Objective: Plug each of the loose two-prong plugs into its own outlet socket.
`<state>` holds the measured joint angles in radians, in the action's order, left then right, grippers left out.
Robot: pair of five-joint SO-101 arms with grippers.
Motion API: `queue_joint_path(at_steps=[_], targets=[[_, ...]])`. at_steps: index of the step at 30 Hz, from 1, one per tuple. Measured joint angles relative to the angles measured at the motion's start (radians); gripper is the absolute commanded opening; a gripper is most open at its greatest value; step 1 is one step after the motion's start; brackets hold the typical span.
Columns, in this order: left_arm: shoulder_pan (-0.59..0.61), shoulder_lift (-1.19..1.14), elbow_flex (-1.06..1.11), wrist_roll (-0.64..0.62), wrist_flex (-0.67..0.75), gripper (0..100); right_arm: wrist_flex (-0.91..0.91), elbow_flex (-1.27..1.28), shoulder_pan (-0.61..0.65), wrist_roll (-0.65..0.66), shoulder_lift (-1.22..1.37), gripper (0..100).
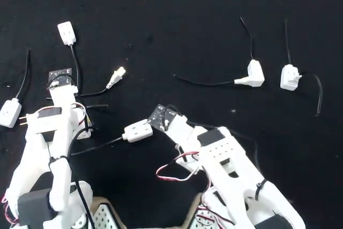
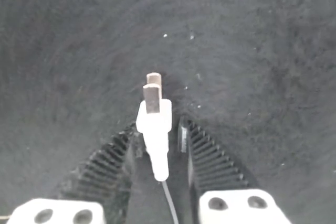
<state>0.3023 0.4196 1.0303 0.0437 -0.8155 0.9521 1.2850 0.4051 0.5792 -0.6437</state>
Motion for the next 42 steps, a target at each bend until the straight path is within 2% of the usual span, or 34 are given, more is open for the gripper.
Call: queue_joint_path(at_steps=[7,10,17,23,27,33,38,42], targets=[[0.000,0.000,0.000,0.000,0.000,15,0.000,-0.029,0.000,-0.029,0.002,10.3],[0.000,0.000,0.000,0.000,0.000,15,0.000,-0.029,0.000,-0.029,0.002,0.5],[0.000,0.000,0.000,0.000,0.000,15,0.005,-0.034,0.000,-0.029,0.002,1.0],[0.000,0.003,0.000,0.000,-0.012,15,0.175,-0.187,0.008,-0.038,-0.069,1.0],[0.000,0.074,0.002,0.000,-0.046,15,0.196,-0.247,0.008,-0.038,-0.170,1.1],[-0.002,0.302,0.109,-0.041,-0.037,15,0.015,-0.199,0.103,-0.058,-0.201,1.1],[-0.044,0.493,0.216,-0.080,0.009,15,-0.178,-0.196,0.244,-0.195,-0.153,1.1],[-0.083,0.628,0.273,-0.083,0.037,15,-0.302,-0.196,0.319,-0.255,-0.086,1.1]])
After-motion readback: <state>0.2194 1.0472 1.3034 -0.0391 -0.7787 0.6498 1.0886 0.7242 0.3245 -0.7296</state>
